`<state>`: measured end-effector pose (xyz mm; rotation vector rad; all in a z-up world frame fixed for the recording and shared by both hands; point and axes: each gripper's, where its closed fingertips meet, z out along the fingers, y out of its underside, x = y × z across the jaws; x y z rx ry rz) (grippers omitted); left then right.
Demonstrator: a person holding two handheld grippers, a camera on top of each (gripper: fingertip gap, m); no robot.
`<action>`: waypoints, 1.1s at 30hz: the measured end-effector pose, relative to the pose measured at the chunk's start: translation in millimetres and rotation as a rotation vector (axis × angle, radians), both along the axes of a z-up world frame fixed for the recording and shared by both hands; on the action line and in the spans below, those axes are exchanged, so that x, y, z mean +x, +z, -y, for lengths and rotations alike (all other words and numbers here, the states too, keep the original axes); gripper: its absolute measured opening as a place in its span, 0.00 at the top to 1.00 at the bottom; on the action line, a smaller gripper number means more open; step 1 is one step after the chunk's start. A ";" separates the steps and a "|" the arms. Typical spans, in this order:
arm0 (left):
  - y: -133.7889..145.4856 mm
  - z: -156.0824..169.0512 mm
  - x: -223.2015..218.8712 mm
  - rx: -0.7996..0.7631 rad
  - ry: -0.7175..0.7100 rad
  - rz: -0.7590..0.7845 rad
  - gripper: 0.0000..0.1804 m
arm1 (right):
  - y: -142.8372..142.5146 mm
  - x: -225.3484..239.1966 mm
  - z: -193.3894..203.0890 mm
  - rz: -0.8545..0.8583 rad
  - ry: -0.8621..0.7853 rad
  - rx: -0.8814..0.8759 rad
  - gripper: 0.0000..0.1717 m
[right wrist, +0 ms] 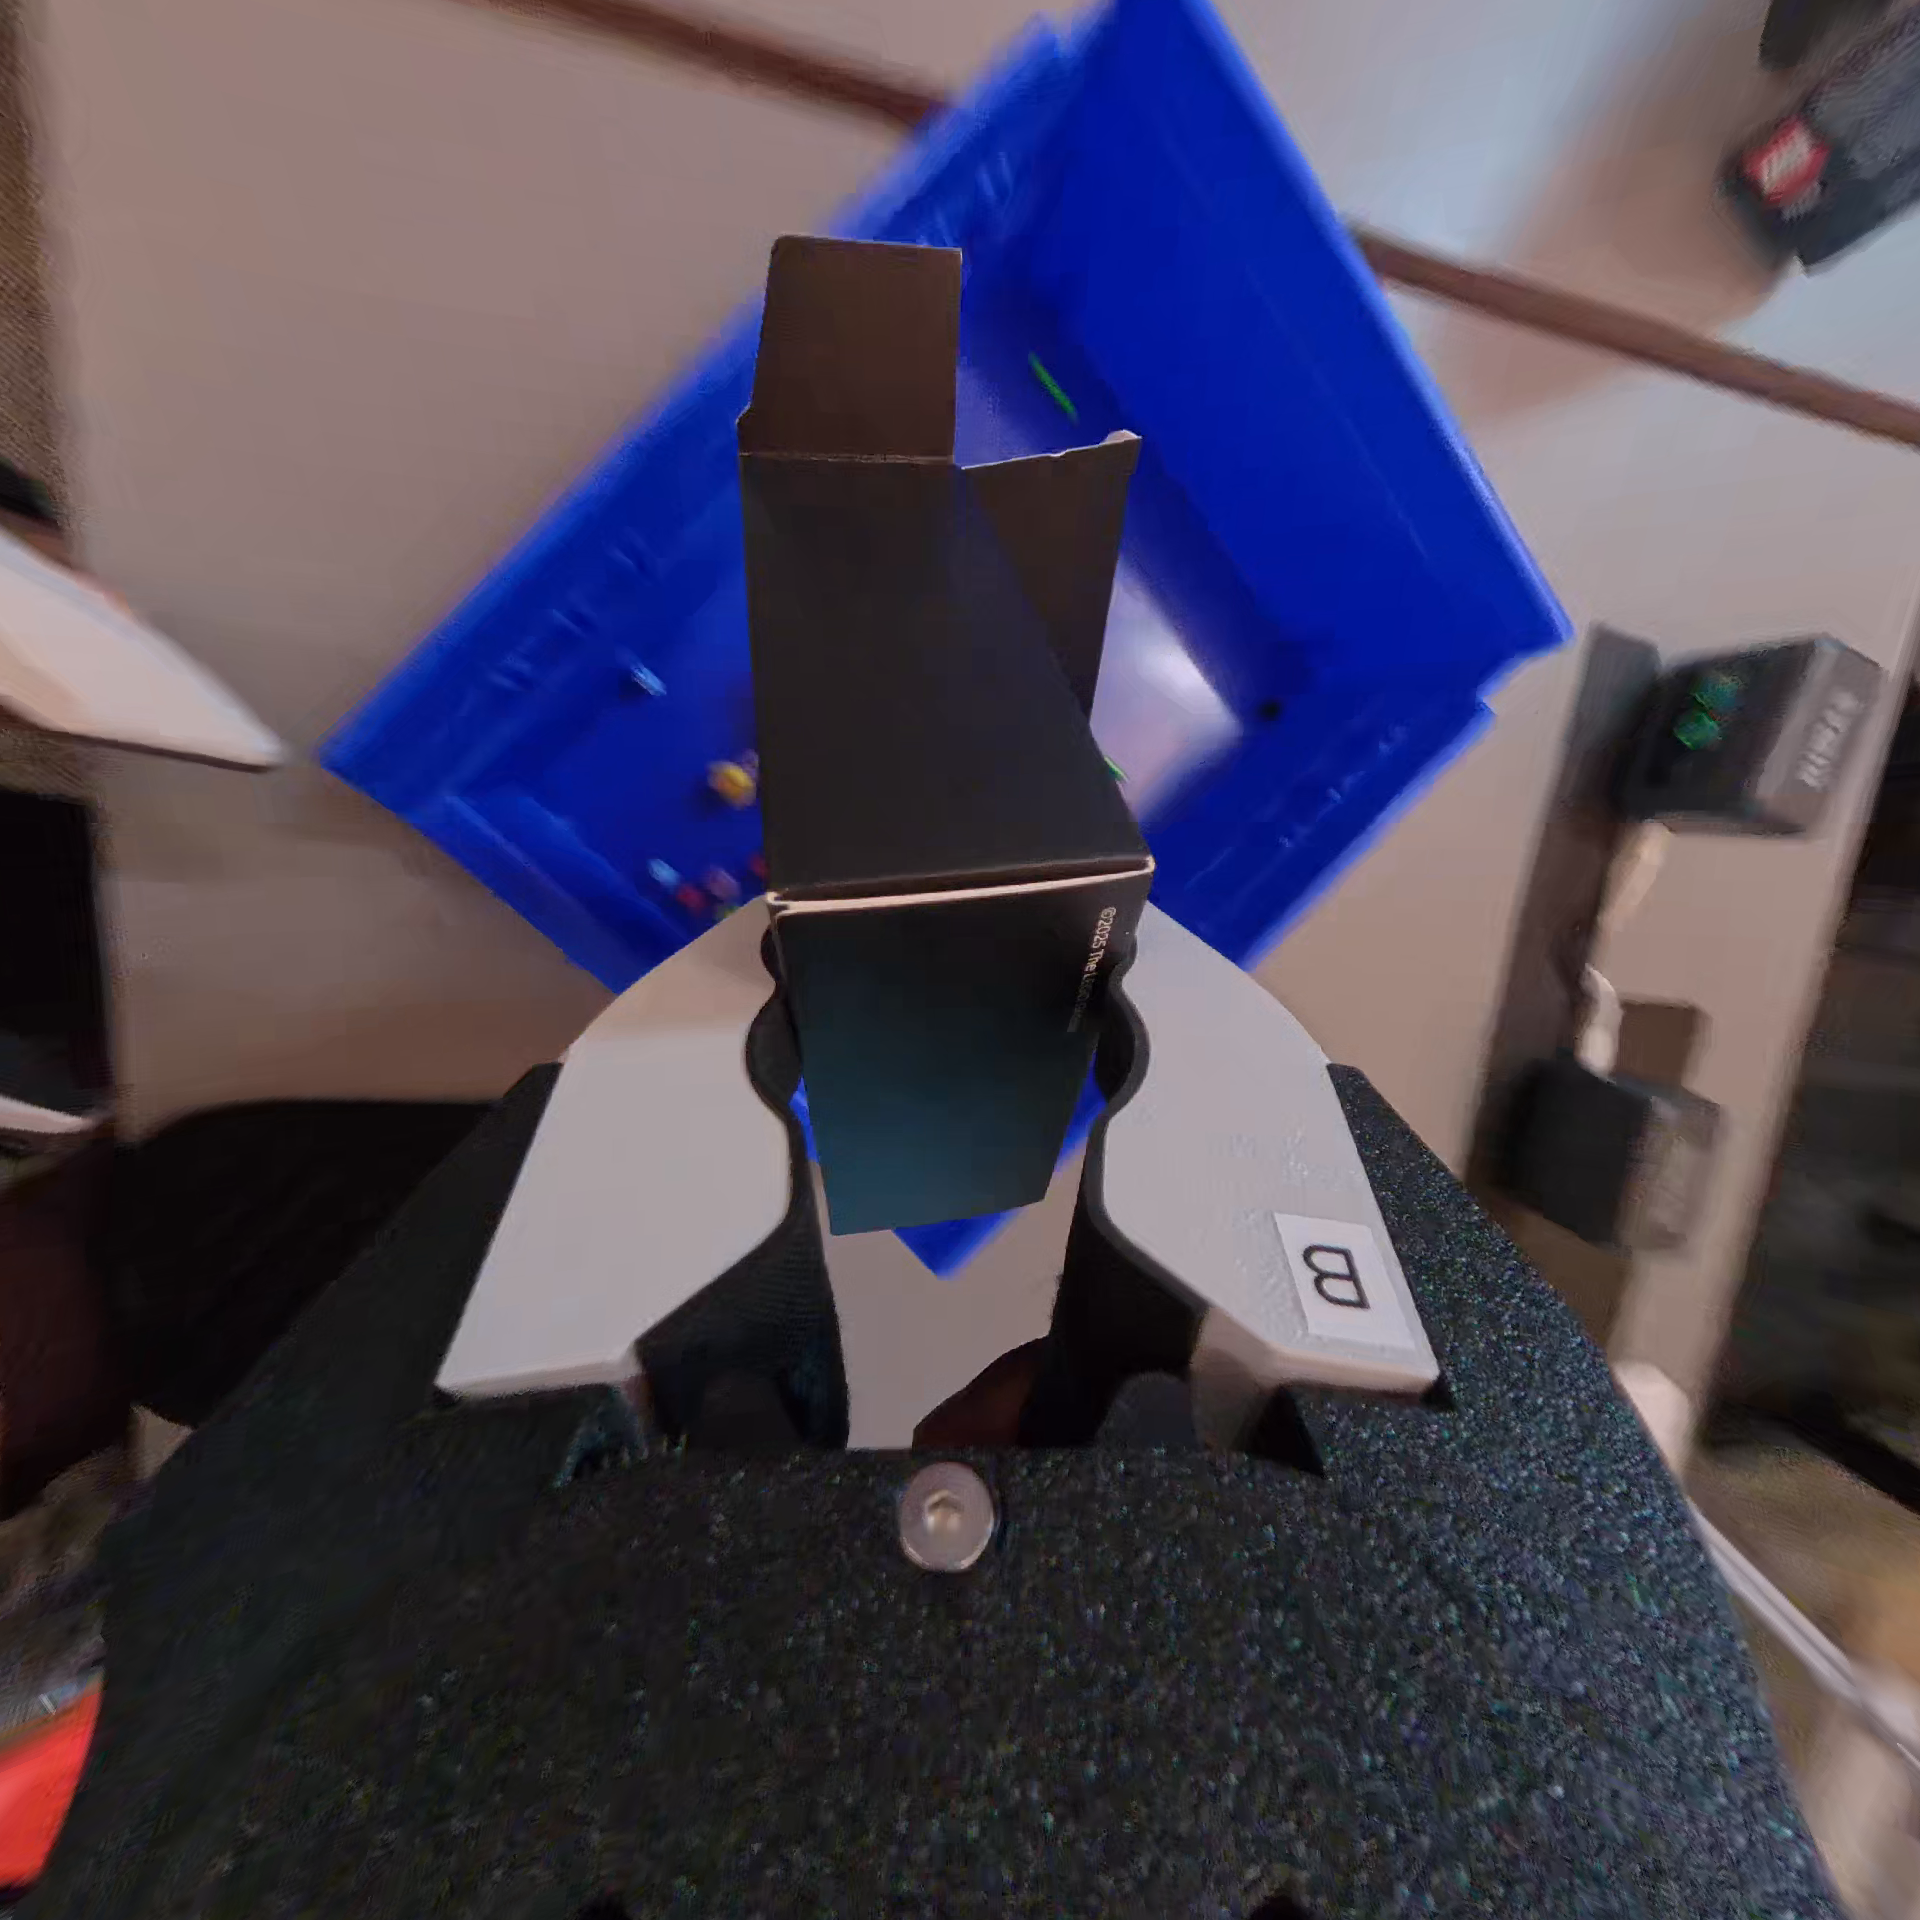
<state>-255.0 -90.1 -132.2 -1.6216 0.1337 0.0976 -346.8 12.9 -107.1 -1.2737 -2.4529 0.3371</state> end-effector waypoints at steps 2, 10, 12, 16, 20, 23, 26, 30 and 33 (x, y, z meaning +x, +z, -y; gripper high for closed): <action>16.2 0.9 0.8 0.112 0.006 0.035 0.52 | 13.6 4.7 11.8 -0.128 0.007 -0.193 0.68; 83.5 6.5 10.4 0.674 -0.043 0.543 0.50 | 73.0 81.9 -0.7 -0.815 0.016 -0.894 0.68; 82.0 -12.1 25.8 0.652 -0.112 0.612 0.49 | 83.7 112.2 -0.2 -0.950 0.063 -1.076 0.68; 89.5 -42.0 61.5 0.603 -0.276 0.647 0.49 | 80.4 156.3 14.3 -1.040 0.138 -1.293 0.68; 97.8 -46.2 93.6 0.595 -0.355 0.479 0.56 | 71.7 188.9 27.9 -1.064 0.227 -1.331 0.67; 98.9 -41.0 110.2 0.606 -0.430 0.426 0.67 | 60.6 207.7 36.4 -1.056 0.280 -1.229 0.67; 92.6 -38.7 121.5 0.563 -0.494 0.358 0.68 | 42.7 223.2 40.3 -0.946 0.286 -1.075 0.61; 74.6 -40.7 142.6 0.408 -0.575 0.121 0.69 | 28.1 248.0 21.6 -0.884 0.240 -0.687 0.47; 66.1 -45.4 156.6 0.343 -0.618 -0.020 0.69 | 45.5 271.8 28.3 -0.930 0.313 -0.566 0.51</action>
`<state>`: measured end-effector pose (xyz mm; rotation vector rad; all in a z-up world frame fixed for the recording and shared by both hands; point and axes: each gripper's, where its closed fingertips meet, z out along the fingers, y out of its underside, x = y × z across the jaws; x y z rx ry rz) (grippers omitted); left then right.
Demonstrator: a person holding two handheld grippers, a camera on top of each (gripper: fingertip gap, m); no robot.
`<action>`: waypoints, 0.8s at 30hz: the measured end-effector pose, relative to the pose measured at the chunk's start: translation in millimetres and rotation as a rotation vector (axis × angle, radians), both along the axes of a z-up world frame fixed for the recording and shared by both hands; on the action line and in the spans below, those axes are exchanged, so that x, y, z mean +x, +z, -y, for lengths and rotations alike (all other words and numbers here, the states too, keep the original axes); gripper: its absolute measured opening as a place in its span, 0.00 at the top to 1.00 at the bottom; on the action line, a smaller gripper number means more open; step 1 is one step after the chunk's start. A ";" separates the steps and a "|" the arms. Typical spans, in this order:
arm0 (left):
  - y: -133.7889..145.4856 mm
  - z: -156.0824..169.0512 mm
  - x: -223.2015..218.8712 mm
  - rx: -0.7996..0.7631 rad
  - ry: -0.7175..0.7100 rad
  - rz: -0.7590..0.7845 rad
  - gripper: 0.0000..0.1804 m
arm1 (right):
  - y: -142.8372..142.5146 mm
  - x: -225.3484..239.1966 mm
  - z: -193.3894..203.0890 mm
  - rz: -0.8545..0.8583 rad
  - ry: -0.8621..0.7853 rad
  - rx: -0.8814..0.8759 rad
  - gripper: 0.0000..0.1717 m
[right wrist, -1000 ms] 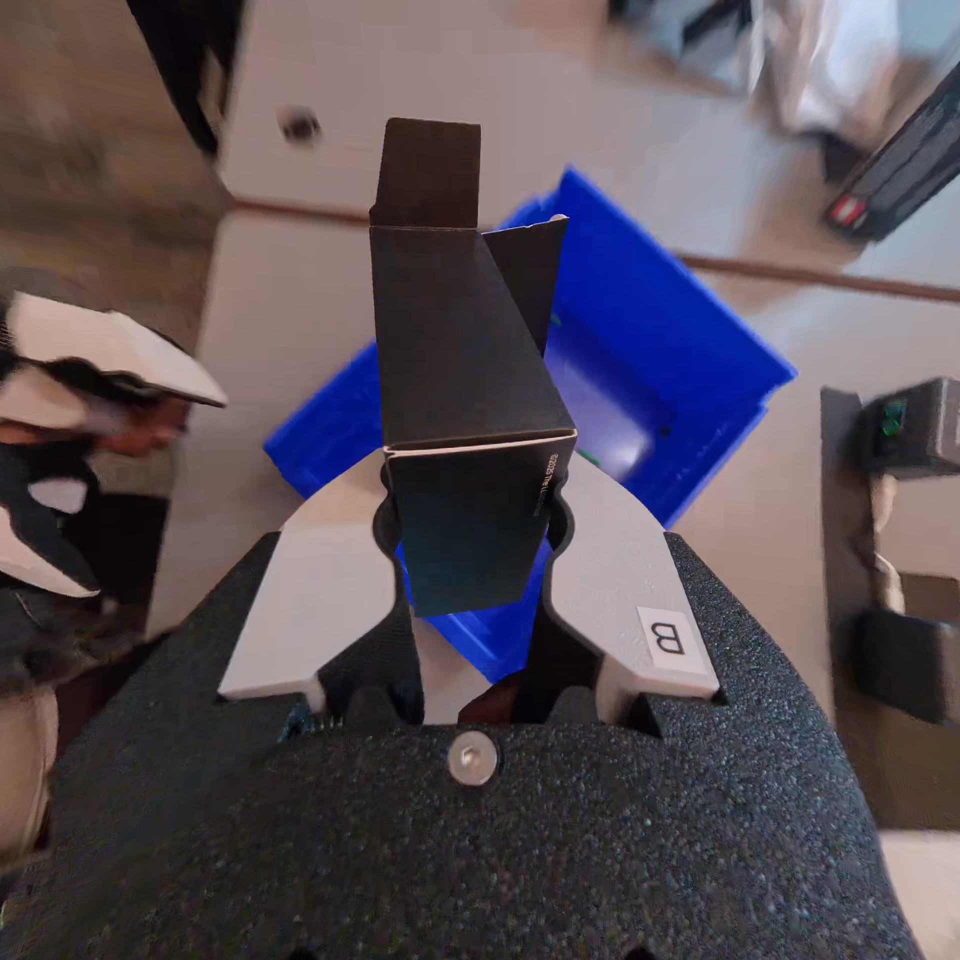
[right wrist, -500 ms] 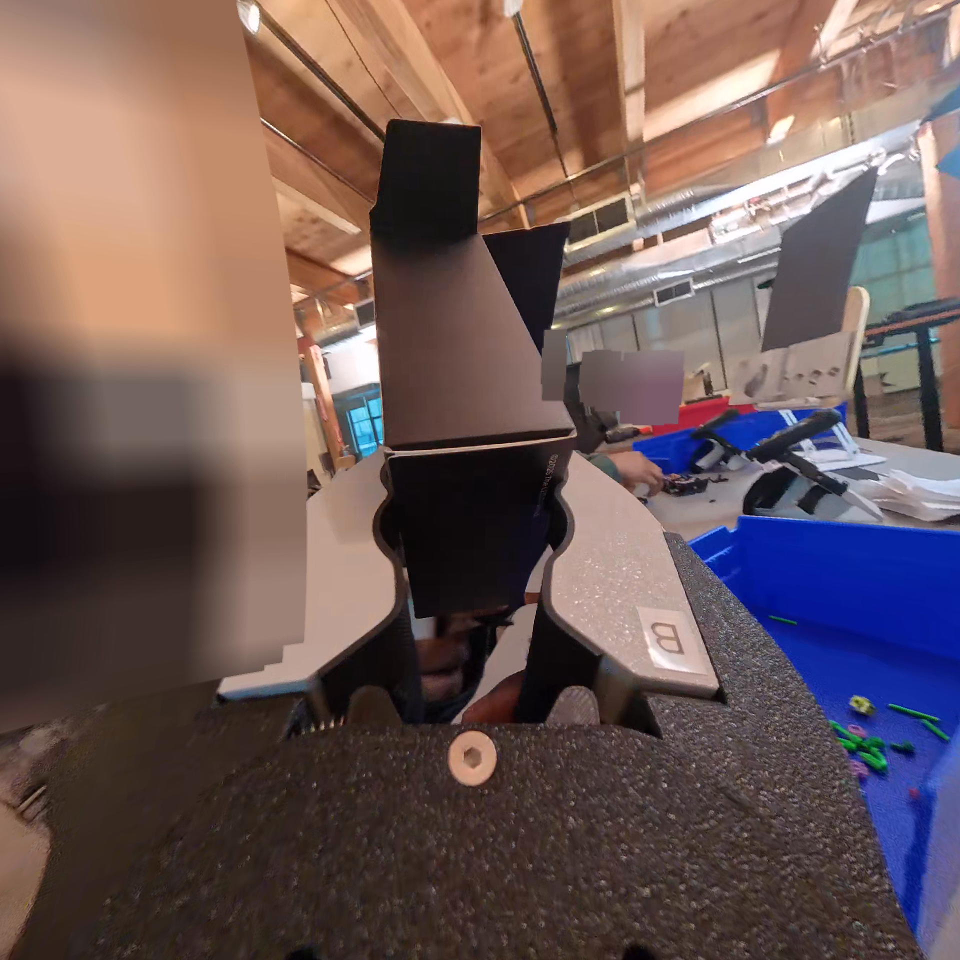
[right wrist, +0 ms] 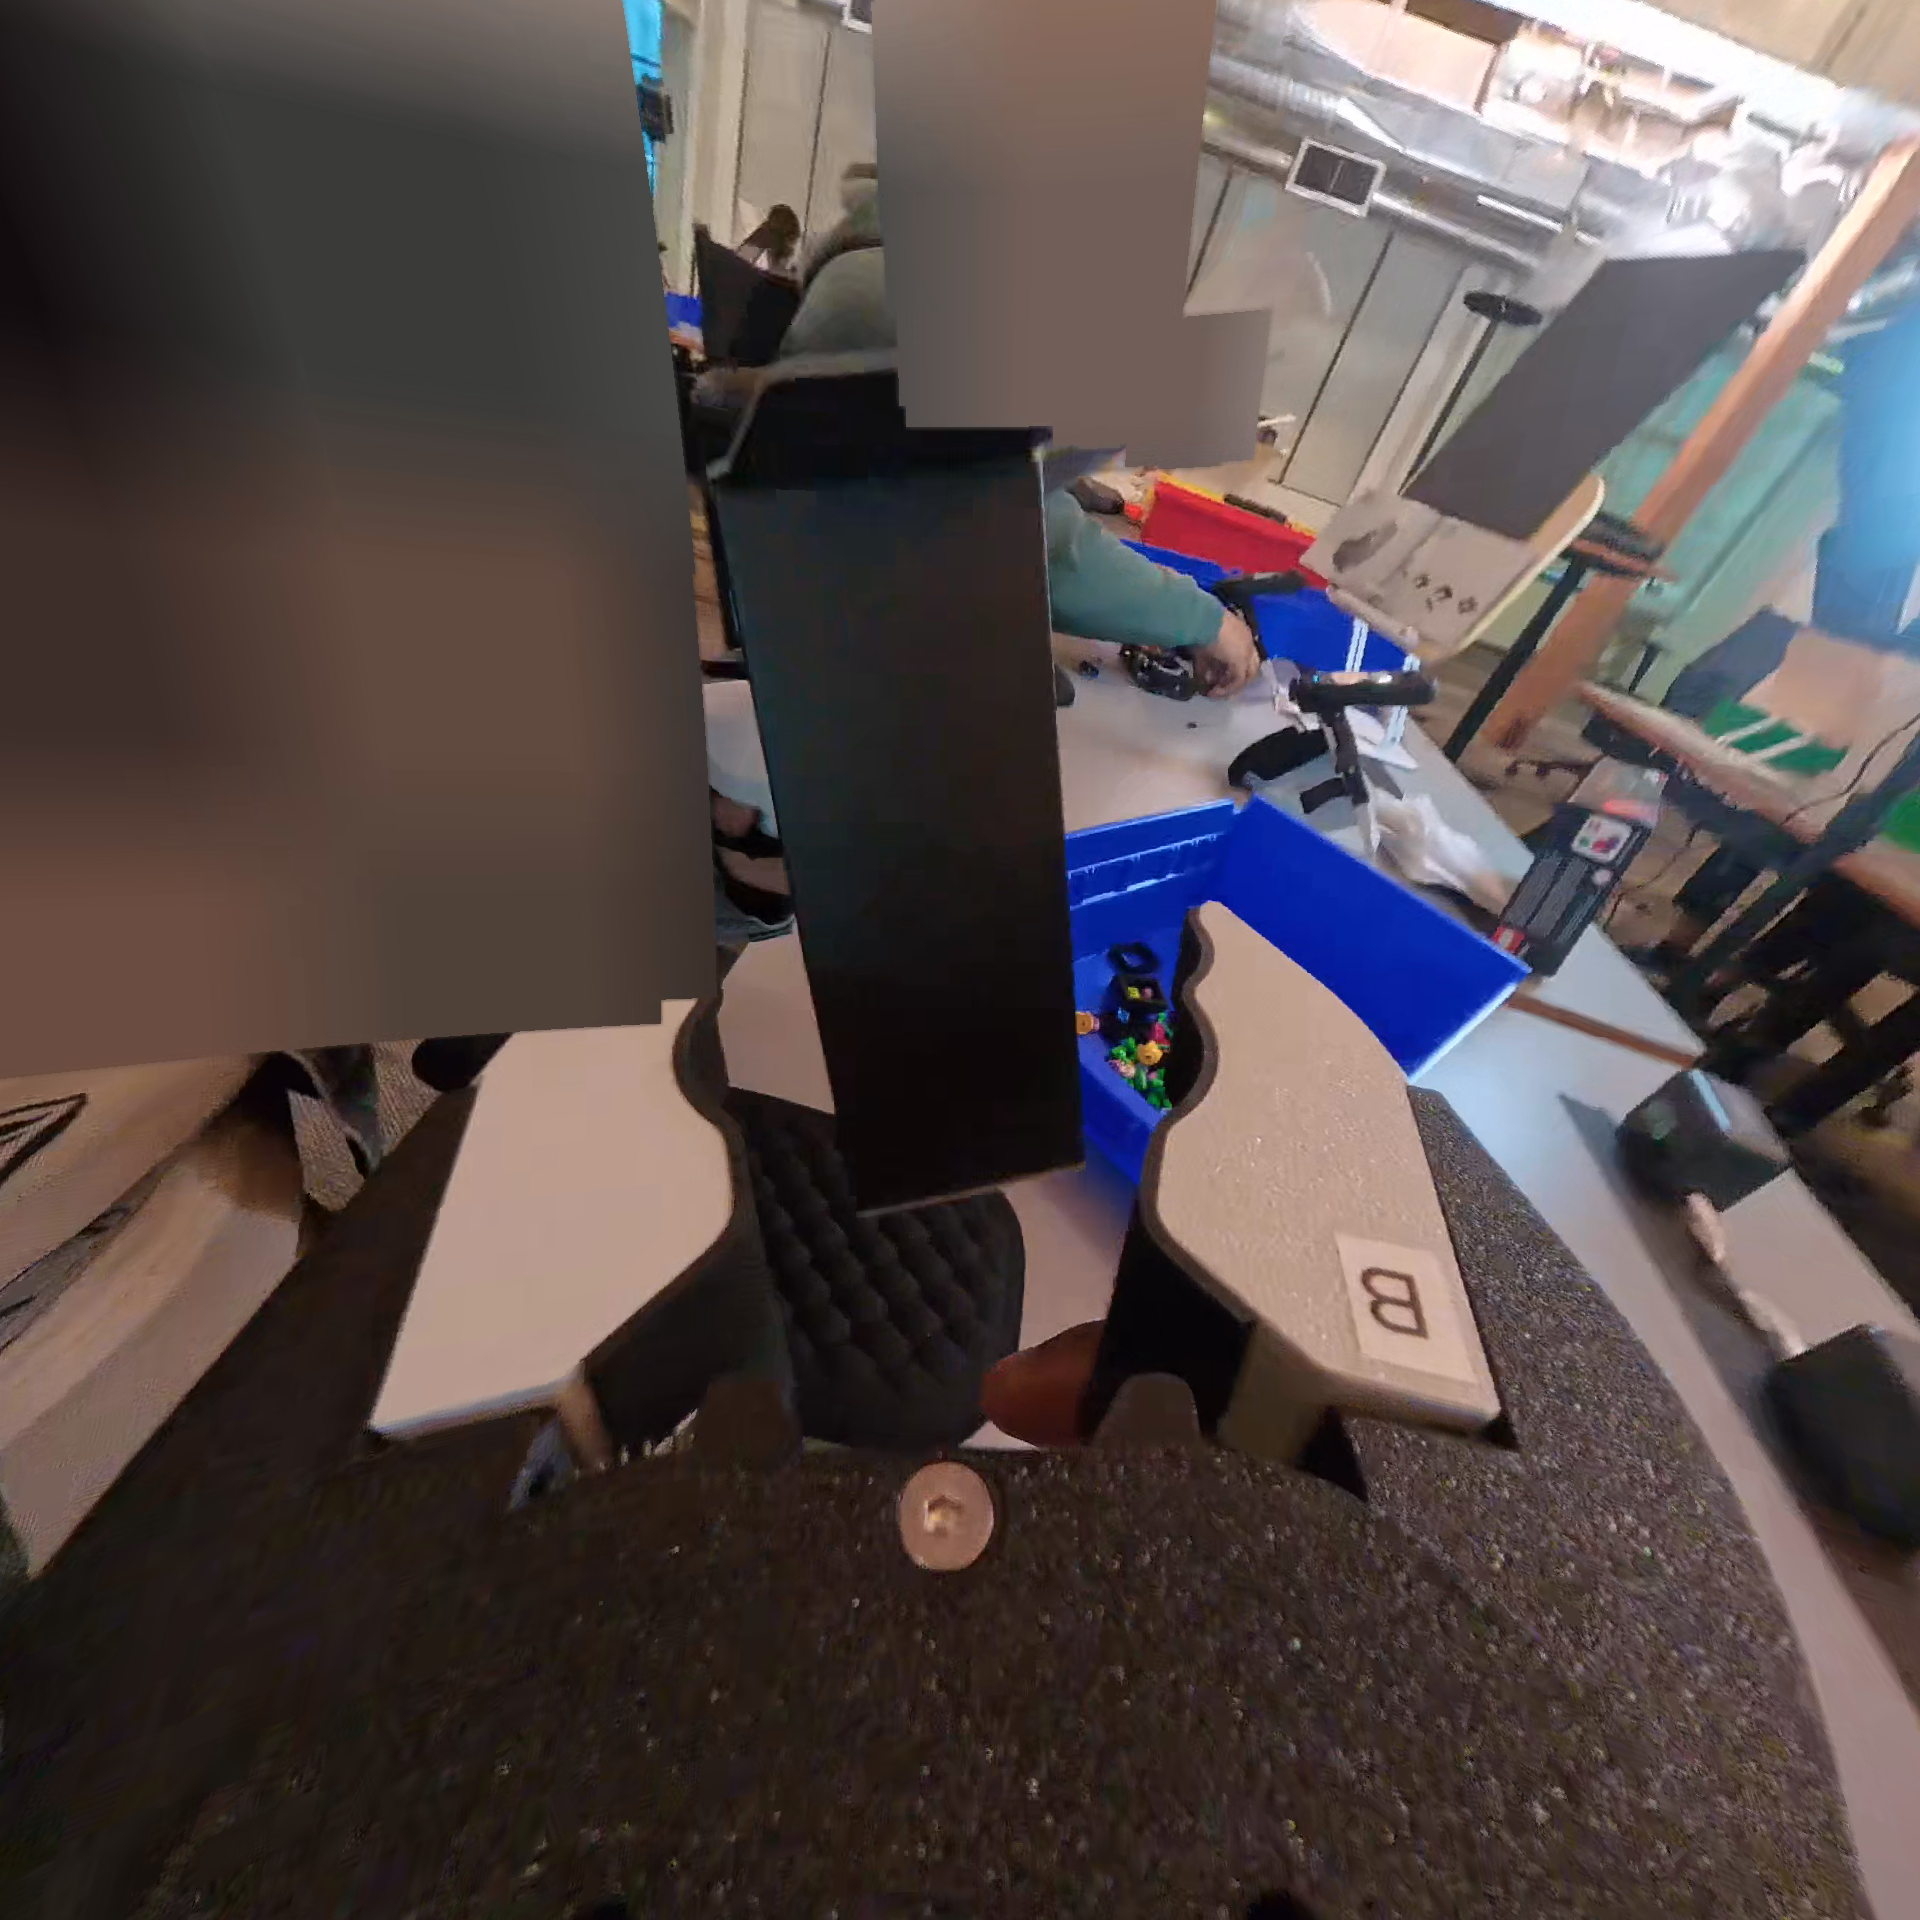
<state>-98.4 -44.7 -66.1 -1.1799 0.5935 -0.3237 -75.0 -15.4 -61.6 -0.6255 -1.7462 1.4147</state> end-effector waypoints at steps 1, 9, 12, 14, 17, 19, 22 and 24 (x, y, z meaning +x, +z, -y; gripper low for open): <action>-1.6 -1.0 4.8 -0.007 -0.020 -0.033 0.69 | 1.5 4.4 2.9 -0.012 0.000 0.028 0.52; -18.4 -8.6 33.4 -0.019 -0.043 -0.284 0.69 | -8.5 31.2 17.2 -0.209 -0.014 0.145 0.69; -20.0 -12.0 36.4 -0.027 -0.057 -0.287 0.68 | -12.2 36.3 15.6 -0.217 -0.033 0.154 0.70; -18.5 -17.9 36.0 -0.033 -0.036 -0.255 0.68 | -12.1 37.4 11.8 -0.213 -0.051 0.134 0.70; -21.8 -29.9 31.3 -0.065 0.056 -0.190 0.64 | -16.6 41.2 -6.8 -0.181 -0.098 0.080 0.69; -30.9 -36.7 31.5 -0.107 0.058 -0.142 0.61 | -25.7 49.1 -25.2 -0.150 -0.123 0.038 0.69; -50.8 -53.4 43.5 -0.212 0.016 -0.121 0.59 | -30.3 65.0 -49.5 -0.125 -0.131 -0.072 0.70; -53.2 -68.4 56.2 -0.247 -0.025 -0.105 0.57 | -34.1 75.2 -63.4 -0.094 -0.120 -0.117 0.70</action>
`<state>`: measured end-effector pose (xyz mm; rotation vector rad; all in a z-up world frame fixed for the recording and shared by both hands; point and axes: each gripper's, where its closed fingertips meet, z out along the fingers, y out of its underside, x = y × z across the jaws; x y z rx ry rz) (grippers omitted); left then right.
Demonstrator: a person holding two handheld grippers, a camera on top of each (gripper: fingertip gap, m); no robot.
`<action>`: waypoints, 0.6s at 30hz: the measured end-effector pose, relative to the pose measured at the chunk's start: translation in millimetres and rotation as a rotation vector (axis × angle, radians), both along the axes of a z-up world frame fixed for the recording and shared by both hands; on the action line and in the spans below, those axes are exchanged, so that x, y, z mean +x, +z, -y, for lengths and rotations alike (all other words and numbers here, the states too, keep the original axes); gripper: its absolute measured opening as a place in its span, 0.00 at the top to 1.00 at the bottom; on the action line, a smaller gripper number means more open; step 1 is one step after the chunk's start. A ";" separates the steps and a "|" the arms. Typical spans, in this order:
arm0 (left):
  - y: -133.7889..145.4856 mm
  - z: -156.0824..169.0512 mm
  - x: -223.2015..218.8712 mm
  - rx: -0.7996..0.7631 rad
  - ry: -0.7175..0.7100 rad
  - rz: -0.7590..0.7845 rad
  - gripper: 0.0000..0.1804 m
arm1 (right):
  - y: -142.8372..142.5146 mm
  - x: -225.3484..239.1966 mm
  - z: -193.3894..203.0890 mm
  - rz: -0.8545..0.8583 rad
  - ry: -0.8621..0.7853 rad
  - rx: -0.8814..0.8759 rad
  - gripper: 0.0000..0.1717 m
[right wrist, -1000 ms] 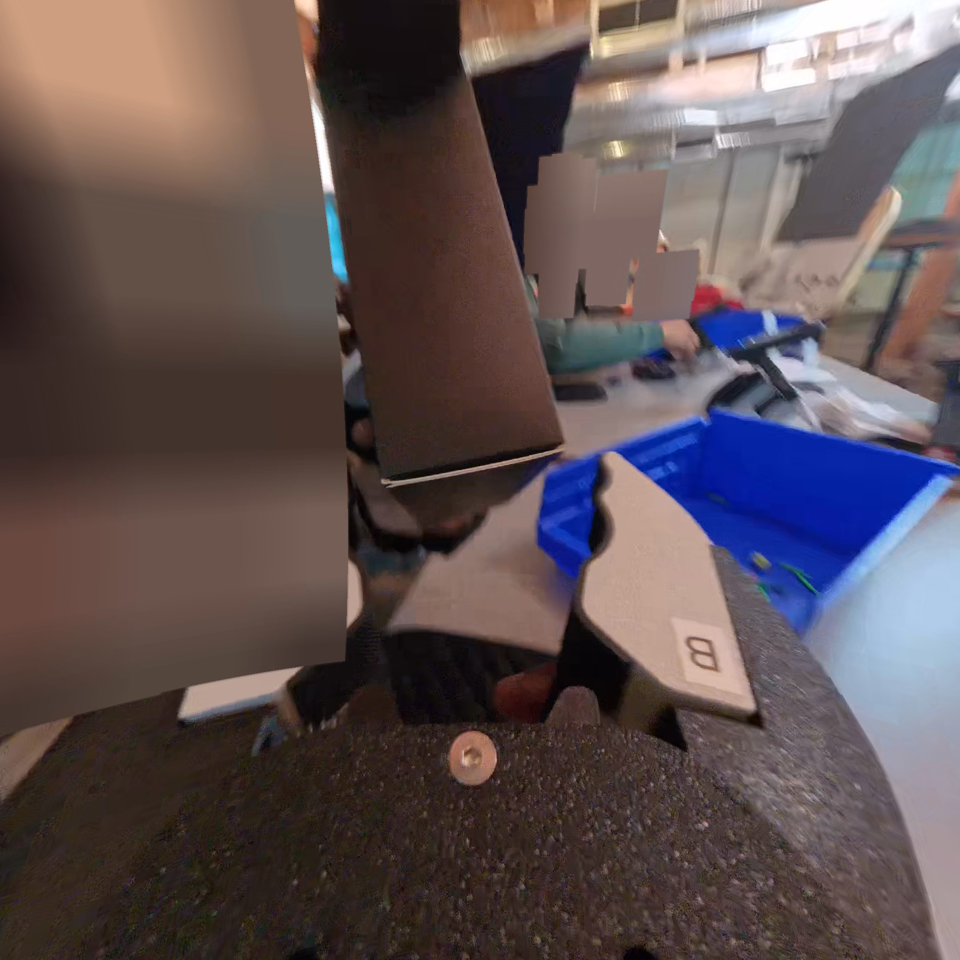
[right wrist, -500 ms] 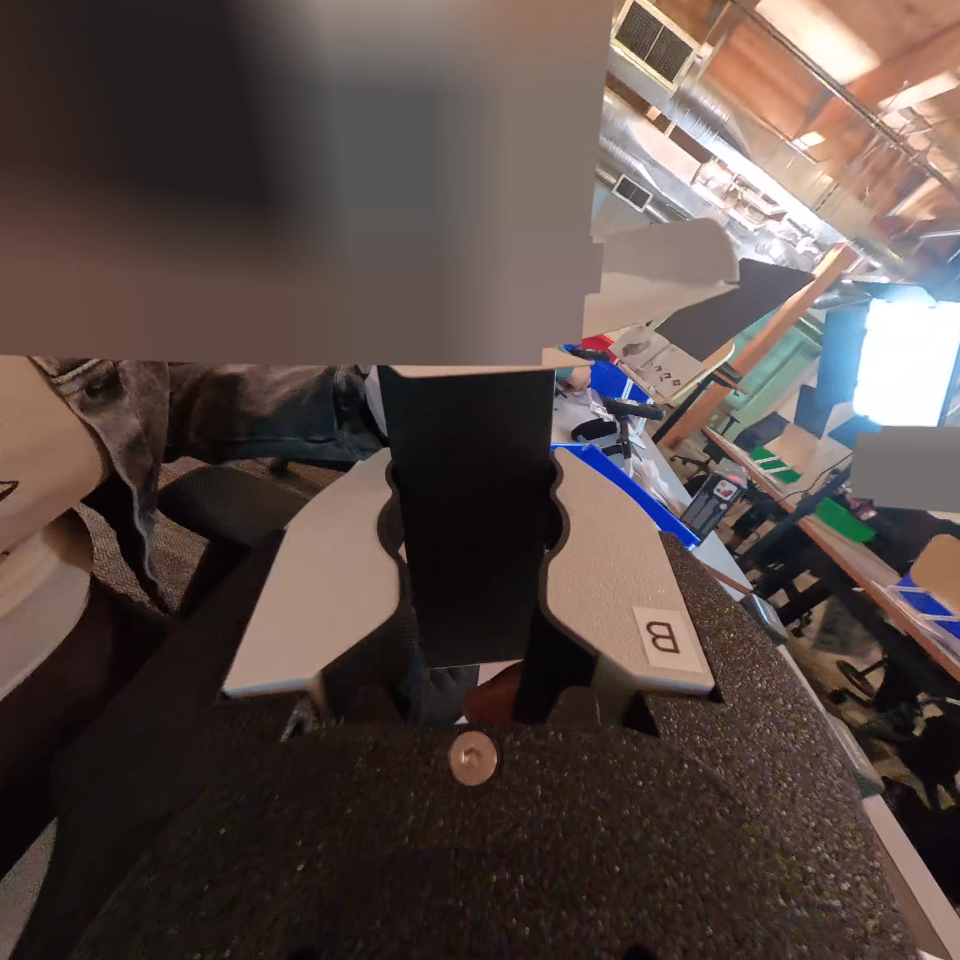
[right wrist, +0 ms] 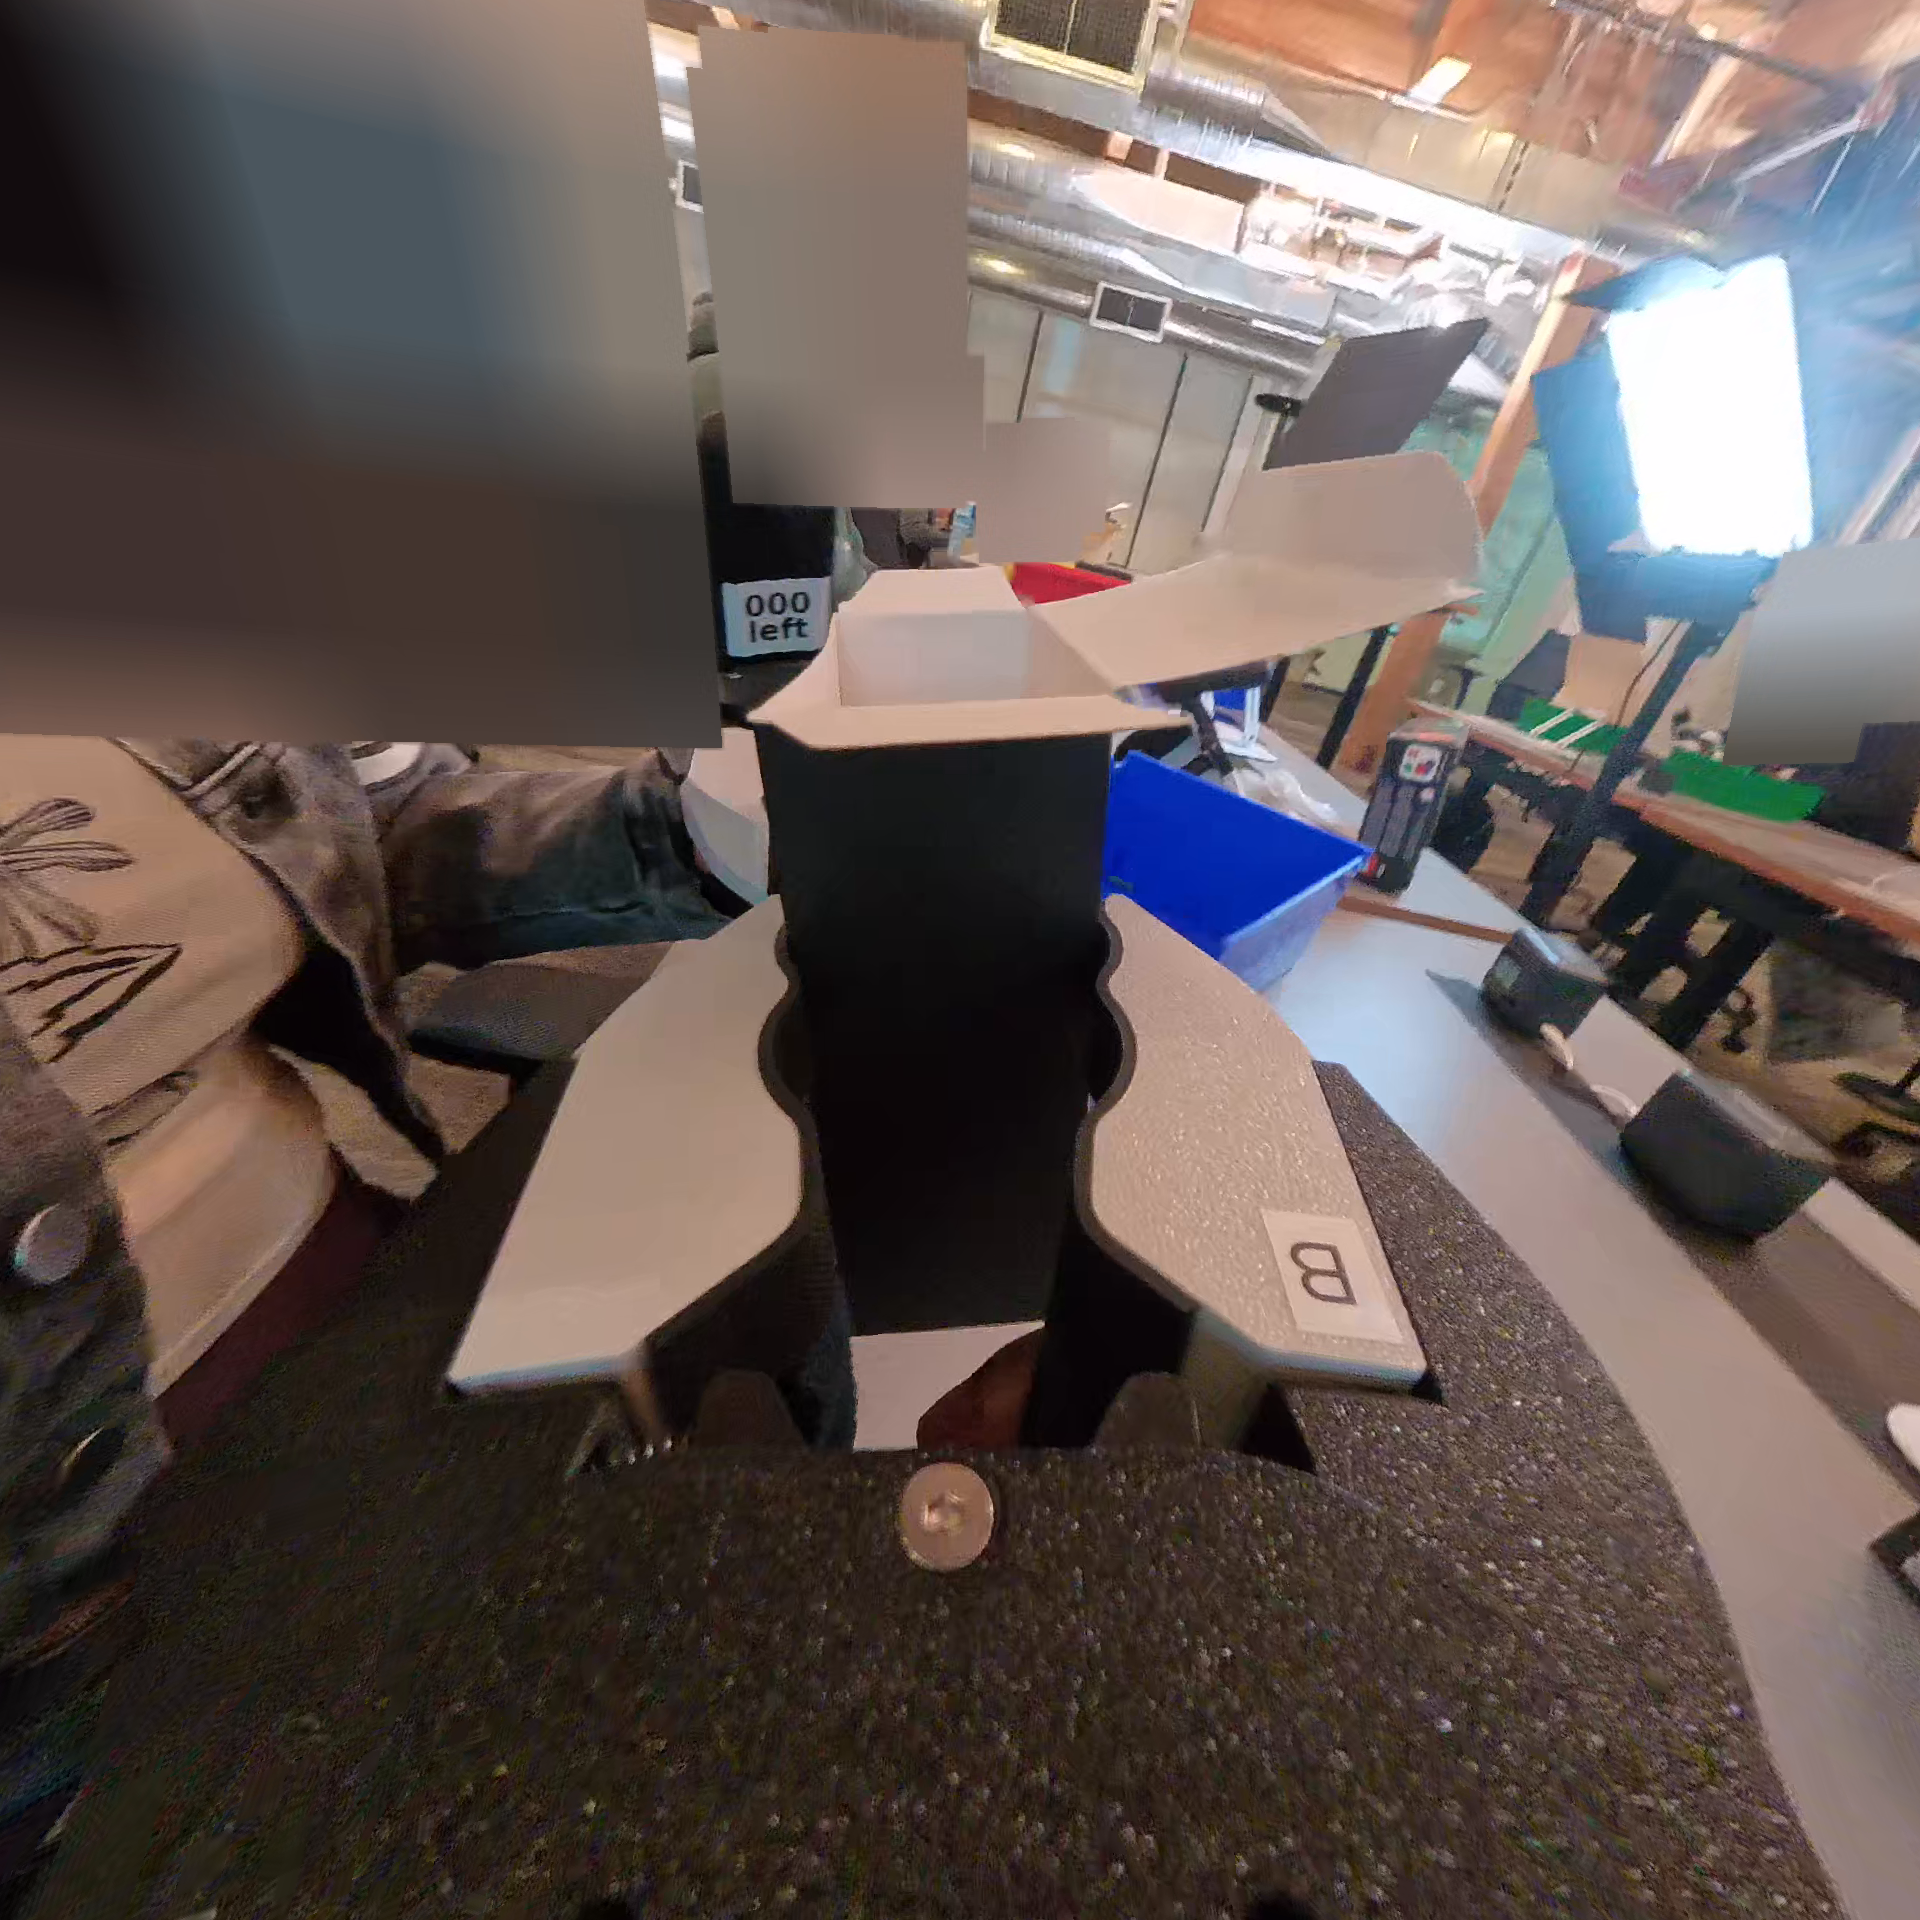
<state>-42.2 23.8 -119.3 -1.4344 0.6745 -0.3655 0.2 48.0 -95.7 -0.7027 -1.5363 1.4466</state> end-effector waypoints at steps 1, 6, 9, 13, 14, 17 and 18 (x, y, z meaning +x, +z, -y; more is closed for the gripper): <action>1.9 -6.8 8.3 -0.008 -0.035 0.017 0.57 | -2.9 3.5 -6.1 0.018 0.004 -0.008 0.70; 11.8 -51.2 24.6 -0.019 -0.111 0.012 0.70 | -5.8 13.1 -40.3 0.032 -0.035 -0.033 0.70; 19.4 -82.9 26.9 -0.060 -0.158 0.025 0.71 | -2.4 13.6 -76.4 0.075 -0.109 -0.078 0.70; 22.8 -137.2 11.5 -0.115 -0.134 0.022 0.71 | -0.2 6.3 -135.5 0.144 -0.274 -0.041 0.69; 19.2 -149.4 7.5 -0.129 -0.131 0.008 0.71 | -4.1 3.6 -148.9 0.177 -0.302 -0.029 0.69; 4.9 -184.9 -8.9 -0.154 -0.108 -0.013 0.71 | -21.3 -8.8 -181.9 0.256 -0.346 0.004 0.71; 0.1 -193.2 -12.6 -0.158 -0.116 -0.011 0.71 | -27.7 -13.7 -192.5 0.277 -0.353 0.007 0.70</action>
